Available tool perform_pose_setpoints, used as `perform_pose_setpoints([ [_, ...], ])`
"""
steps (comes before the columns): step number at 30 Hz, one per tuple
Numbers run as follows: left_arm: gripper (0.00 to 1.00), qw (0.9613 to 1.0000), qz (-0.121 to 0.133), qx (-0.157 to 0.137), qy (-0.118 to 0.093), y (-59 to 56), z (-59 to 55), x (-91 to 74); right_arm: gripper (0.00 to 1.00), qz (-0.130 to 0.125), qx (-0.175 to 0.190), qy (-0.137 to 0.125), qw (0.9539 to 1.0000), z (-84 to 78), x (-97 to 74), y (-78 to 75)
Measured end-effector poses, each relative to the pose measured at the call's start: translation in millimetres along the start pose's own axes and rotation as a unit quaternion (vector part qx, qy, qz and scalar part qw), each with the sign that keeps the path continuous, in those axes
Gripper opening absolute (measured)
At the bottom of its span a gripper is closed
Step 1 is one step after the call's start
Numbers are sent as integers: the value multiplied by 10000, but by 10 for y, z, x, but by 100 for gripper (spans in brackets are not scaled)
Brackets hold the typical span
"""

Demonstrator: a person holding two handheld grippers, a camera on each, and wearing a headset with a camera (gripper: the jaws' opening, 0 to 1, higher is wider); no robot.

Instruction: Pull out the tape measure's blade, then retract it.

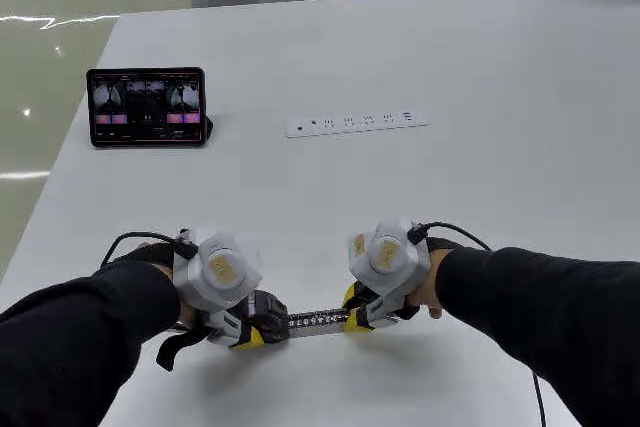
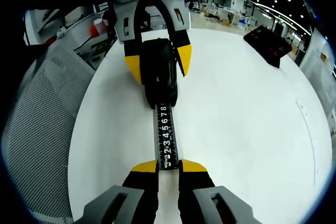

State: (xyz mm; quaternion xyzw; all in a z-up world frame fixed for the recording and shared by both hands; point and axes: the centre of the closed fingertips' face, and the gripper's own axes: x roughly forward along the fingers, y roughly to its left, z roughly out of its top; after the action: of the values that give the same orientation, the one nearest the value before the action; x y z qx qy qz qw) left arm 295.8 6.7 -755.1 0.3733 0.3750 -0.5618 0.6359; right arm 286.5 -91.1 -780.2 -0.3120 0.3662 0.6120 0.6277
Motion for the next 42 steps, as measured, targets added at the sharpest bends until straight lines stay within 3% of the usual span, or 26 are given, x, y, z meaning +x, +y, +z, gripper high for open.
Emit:
perform_pose_setpoints([
  [42,33,10000,15,-4,-2,1,10,3,9,-88,130,69,9999,-264,-171,-26],
])
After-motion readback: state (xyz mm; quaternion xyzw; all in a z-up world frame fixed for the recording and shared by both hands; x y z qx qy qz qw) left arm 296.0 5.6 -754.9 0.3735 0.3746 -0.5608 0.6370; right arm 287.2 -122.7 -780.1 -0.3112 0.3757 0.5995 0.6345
